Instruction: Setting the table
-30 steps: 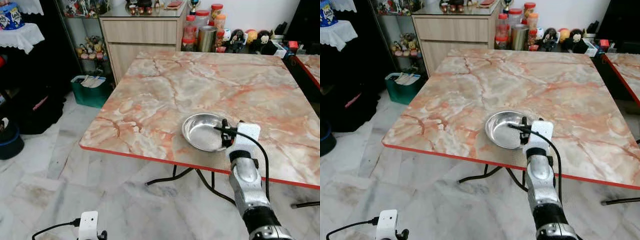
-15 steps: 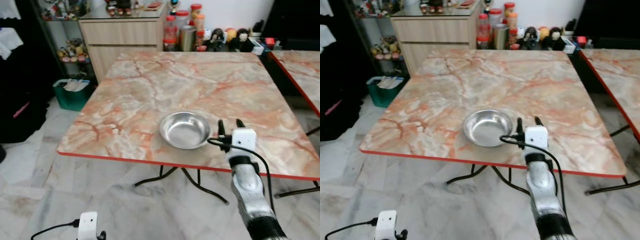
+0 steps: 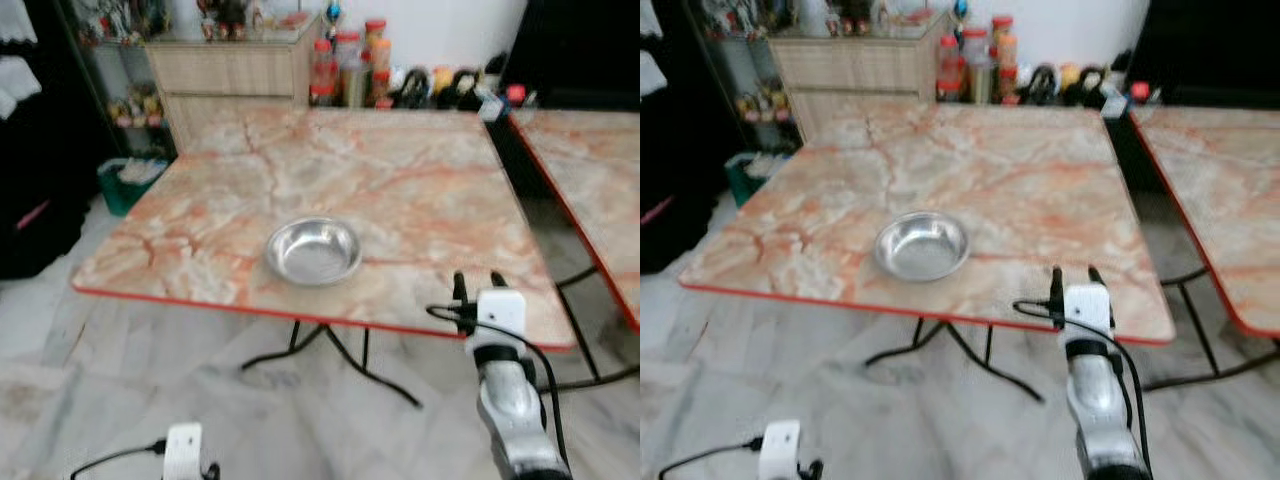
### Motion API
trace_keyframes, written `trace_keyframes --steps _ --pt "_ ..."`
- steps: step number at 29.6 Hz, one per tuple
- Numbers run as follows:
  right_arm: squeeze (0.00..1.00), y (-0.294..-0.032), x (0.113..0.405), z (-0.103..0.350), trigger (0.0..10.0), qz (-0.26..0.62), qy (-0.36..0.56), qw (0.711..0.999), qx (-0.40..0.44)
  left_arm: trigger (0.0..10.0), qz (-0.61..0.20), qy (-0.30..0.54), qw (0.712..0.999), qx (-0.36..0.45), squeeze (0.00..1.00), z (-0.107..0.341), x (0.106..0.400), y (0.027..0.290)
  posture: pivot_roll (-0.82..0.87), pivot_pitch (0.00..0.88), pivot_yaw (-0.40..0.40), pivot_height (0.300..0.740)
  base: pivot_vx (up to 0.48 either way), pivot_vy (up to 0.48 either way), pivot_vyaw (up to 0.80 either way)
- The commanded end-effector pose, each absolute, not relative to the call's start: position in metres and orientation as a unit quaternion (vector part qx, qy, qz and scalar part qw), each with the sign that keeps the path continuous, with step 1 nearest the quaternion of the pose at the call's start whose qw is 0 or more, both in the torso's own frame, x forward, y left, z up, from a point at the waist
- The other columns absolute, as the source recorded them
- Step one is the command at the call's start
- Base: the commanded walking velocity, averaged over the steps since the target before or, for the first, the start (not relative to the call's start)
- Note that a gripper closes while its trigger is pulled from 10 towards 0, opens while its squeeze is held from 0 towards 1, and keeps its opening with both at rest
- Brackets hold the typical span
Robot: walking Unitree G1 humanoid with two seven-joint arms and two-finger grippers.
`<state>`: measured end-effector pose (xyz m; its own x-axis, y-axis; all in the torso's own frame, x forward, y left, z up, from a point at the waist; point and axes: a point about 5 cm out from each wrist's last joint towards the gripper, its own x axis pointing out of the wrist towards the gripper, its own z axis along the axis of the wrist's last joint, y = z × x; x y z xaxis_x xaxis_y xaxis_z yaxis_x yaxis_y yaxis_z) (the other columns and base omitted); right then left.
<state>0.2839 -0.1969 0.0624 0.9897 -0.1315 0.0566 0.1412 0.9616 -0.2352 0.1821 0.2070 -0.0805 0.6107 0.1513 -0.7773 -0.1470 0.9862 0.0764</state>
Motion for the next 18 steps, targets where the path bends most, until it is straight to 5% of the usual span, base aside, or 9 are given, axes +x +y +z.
trace_keyframes --steps 1,12,18 --pt "0.0 -0.199 0.281 0.056 10.0 -0.07 -0.007 0.99 -0.124 10.0 0.085 0.433 0.897 0.006 0.0 -0.08 0.184 0.209 -0.02 0.0 0.021 0.74 0.0 -0.439 0.0" --pt "0.0 -0.198 0.285 0.058 10.0 -0.074 -0.011 0.99 -0.119 10.0 0.083 0.431 0.899 0.009 0.0 -0.078 0.186 0.209 -0.03 0.0 0.034 0.74 0.0 -0.437 0.0" --pt "0.0 -0.197 0.28 0.031 10.0 -0.063 0.06 0.992 -0.093 10.0 0.083 0.431 0.899 0.011 0.0 -0.078 0.185 0.21 -0.03 0.0 0.037 0.74 0.0 -0.44 0.0"
